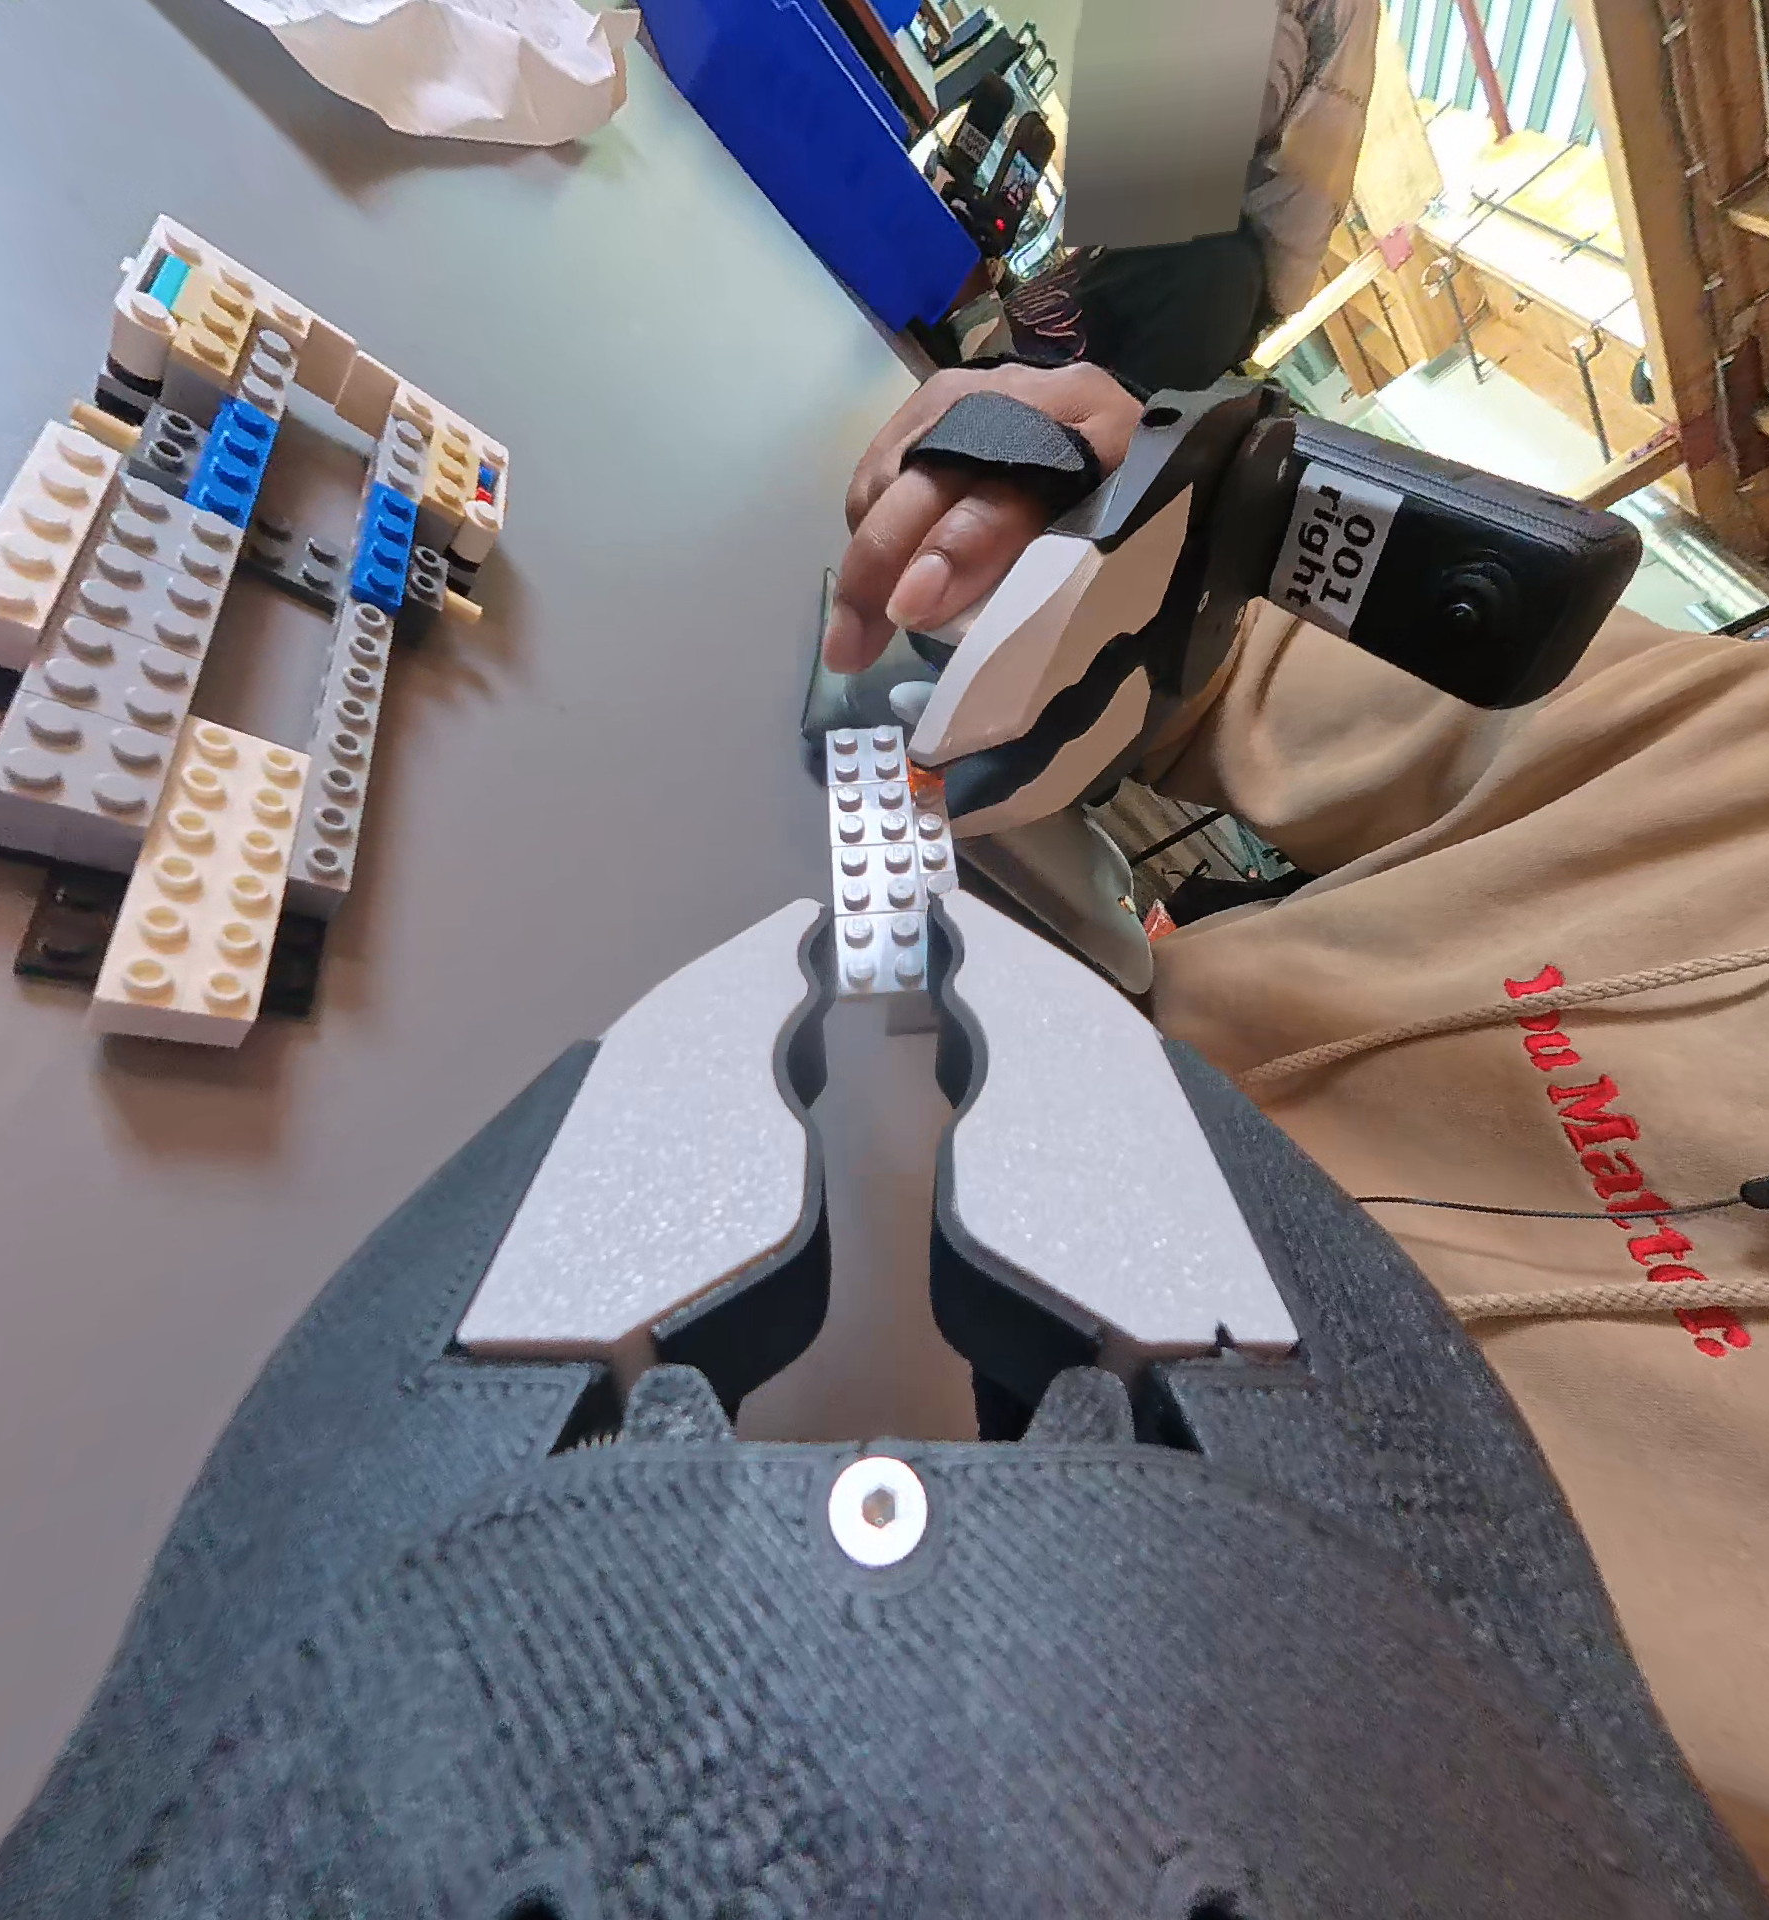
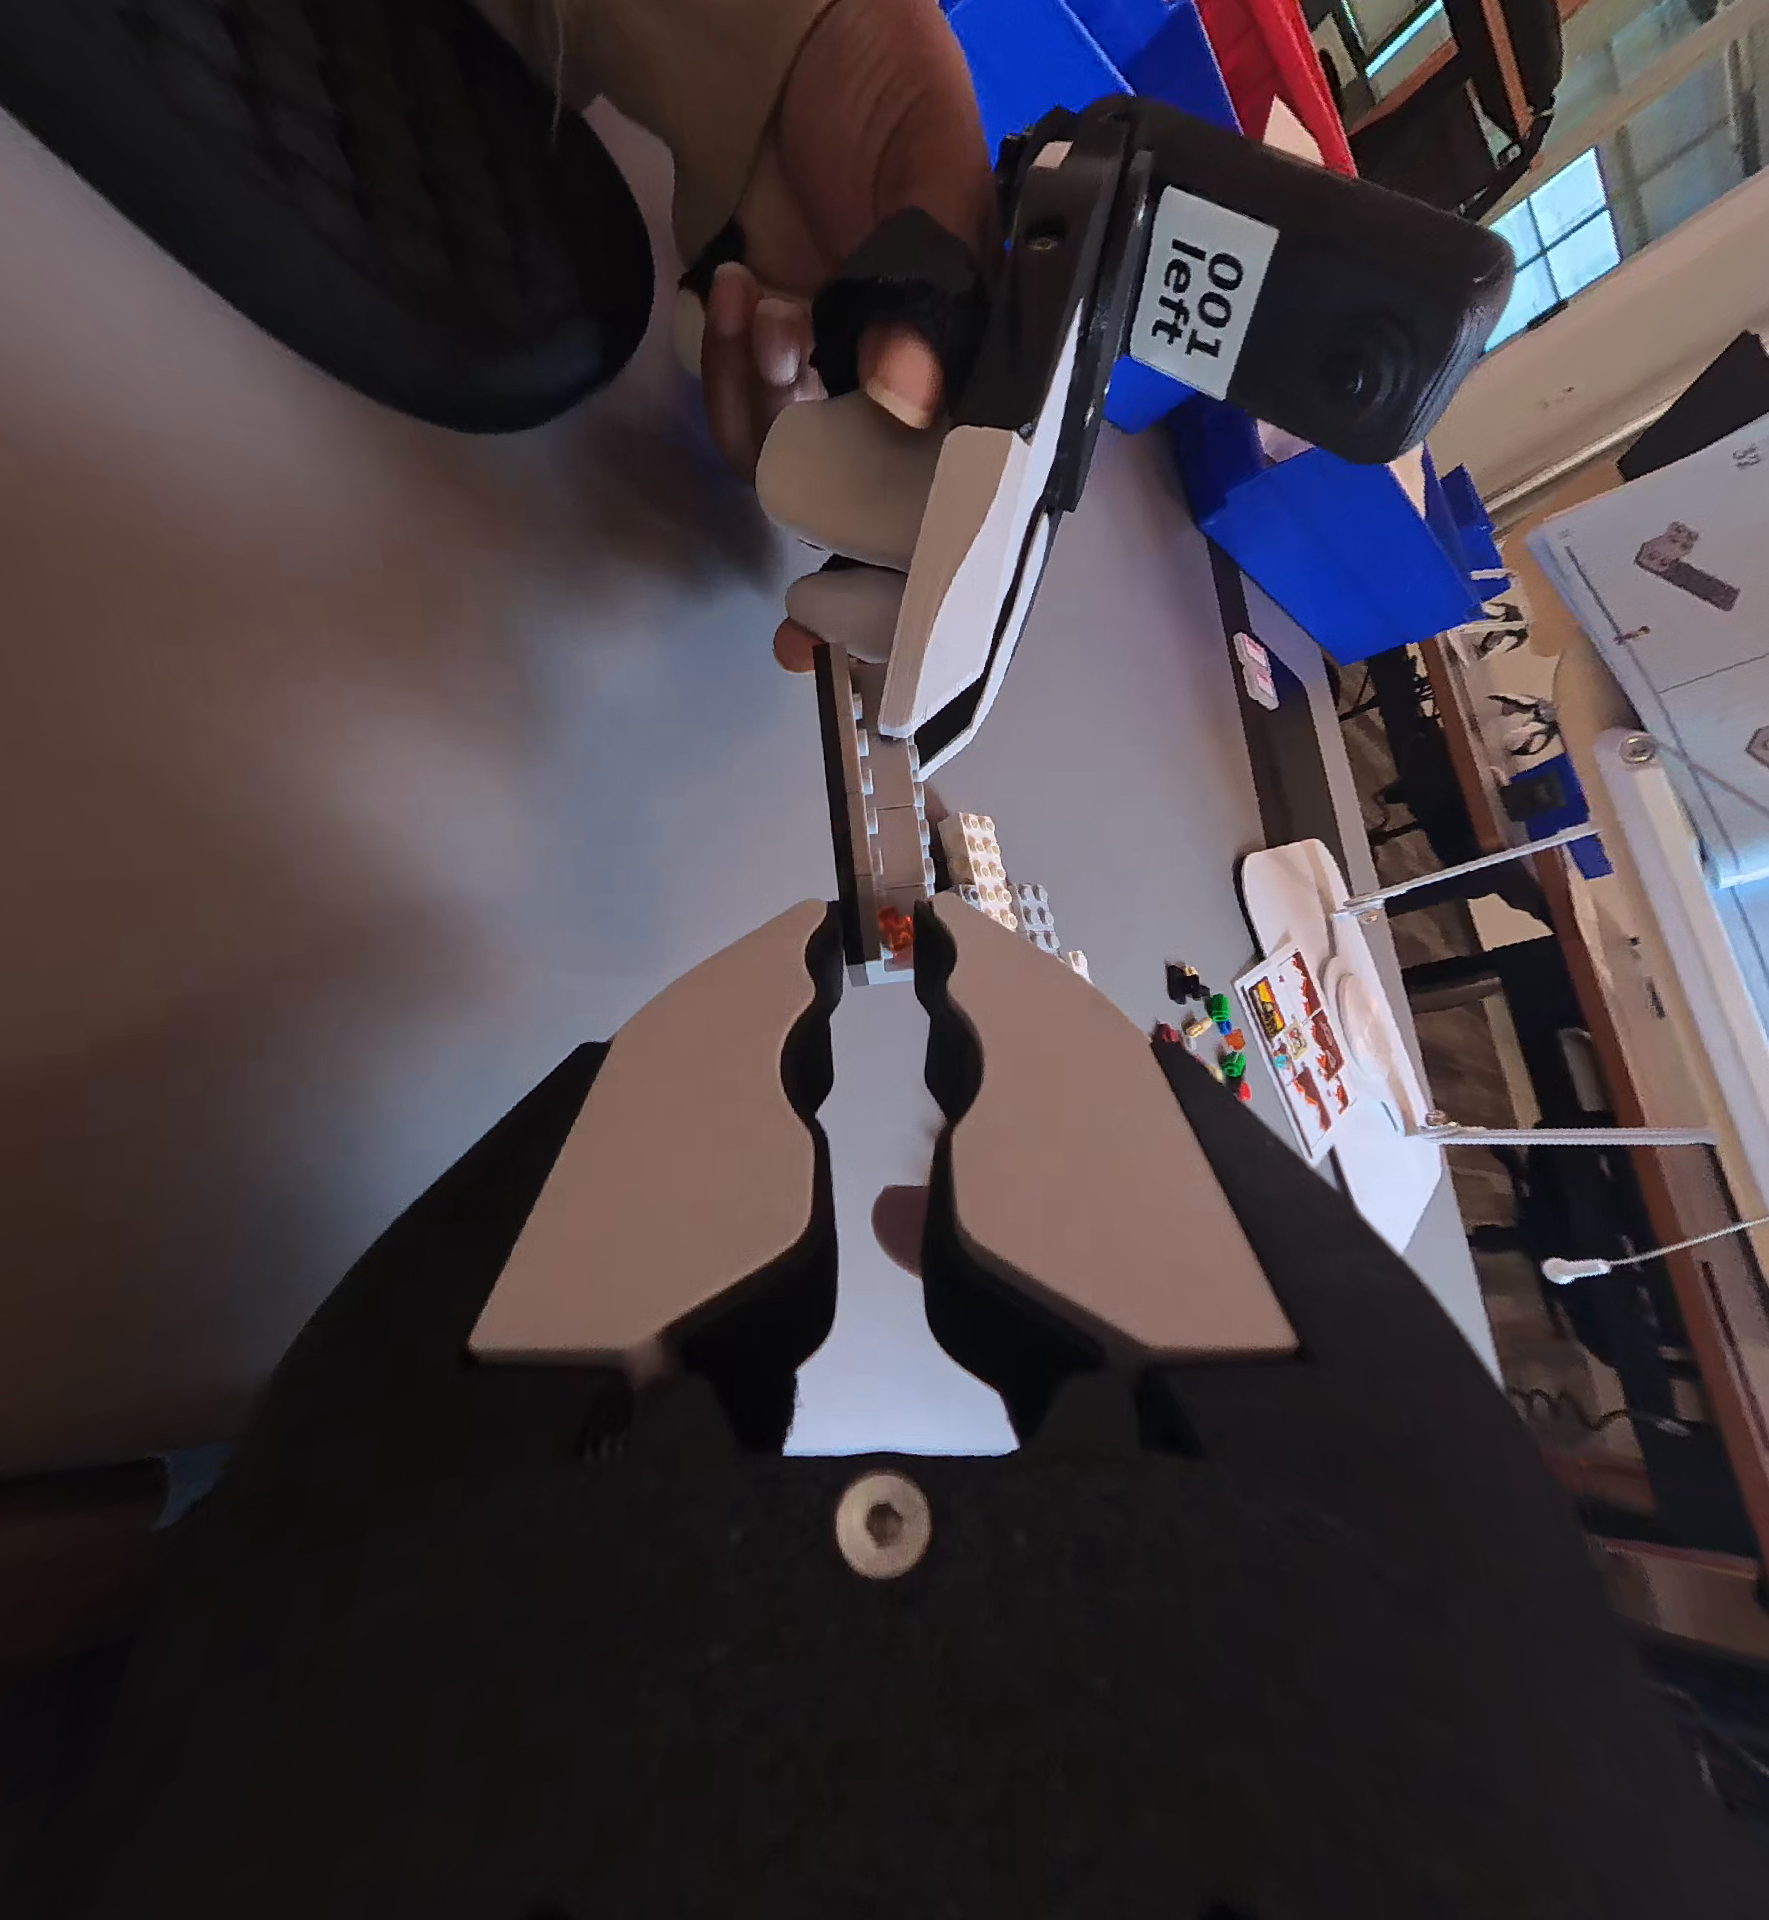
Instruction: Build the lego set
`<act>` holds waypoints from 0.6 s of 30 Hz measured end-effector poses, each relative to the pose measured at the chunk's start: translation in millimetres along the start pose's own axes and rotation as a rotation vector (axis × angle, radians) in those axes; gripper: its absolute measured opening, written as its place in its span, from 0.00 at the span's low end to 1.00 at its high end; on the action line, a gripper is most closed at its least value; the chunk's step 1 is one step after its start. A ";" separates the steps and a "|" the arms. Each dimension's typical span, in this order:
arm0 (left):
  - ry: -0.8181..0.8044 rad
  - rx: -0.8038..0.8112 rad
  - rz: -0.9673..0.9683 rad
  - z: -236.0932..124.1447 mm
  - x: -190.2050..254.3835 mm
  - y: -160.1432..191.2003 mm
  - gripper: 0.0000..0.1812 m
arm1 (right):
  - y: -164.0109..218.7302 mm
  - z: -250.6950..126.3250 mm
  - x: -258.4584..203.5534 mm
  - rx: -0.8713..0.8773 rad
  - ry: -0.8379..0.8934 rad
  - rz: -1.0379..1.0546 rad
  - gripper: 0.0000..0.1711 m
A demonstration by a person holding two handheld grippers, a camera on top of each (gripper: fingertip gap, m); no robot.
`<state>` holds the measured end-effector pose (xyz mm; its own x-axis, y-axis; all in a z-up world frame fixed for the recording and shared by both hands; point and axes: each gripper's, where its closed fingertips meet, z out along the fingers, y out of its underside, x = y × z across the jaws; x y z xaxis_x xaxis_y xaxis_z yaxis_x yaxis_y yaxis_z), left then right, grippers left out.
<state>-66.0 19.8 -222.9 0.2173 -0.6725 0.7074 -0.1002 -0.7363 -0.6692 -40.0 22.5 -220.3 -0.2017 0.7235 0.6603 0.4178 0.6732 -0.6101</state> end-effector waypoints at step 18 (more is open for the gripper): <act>0.007 0.028 0.156 -2.3 15.2 -7.5 0.09 | -11.6 -8.0 0.1 0.055 -0.072 0.136 0.07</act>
<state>-64.2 14.9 -206.5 0.1948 -0.7794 0.5955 -0.1047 -0.6202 -0.7774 -37.8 13.5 -209.6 -0.2100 0.8164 0.5379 0.3966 0.5740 -0.7164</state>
